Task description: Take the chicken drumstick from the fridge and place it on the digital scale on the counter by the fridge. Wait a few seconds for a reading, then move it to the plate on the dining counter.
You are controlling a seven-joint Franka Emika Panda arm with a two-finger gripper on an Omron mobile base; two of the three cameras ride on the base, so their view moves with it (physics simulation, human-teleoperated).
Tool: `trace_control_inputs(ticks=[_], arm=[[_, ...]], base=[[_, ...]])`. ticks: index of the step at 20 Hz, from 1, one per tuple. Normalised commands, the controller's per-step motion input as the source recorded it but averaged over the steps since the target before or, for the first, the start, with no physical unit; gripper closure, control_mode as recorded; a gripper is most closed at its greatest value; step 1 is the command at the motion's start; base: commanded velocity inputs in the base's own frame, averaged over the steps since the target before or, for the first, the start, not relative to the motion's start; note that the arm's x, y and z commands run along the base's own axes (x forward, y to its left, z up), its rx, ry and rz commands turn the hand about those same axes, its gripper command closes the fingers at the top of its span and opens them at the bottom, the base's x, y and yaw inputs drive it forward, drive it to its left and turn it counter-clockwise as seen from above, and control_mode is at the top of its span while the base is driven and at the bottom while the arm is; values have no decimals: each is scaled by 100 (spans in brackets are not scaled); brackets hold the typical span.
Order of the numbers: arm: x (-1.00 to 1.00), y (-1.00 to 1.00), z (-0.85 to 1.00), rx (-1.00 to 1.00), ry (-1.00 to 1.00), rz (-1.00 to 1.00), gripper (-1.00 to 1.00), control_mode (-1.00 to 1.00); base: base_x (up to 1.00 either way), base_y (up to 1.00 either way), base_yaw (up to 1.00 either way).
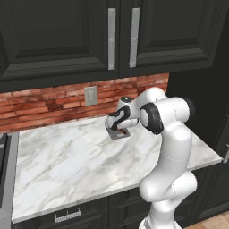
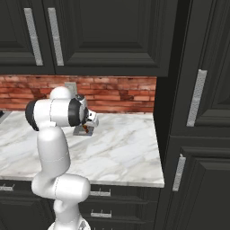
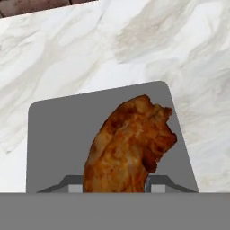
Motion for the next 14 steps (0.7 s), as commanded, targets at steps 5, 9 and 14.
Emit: trace_control_inputs(ticks=[5, 9, 14], arm=[[0, 0, -1, 0, 0, 0, 100, -100], [-45, 0, 19, 0, -1, 0, 100, -100], [-100, -9, 48, 6, -13, 0, 100, -100]], base=[[0, 0, 0], [0, 0, 0], [0, 0, 0]])
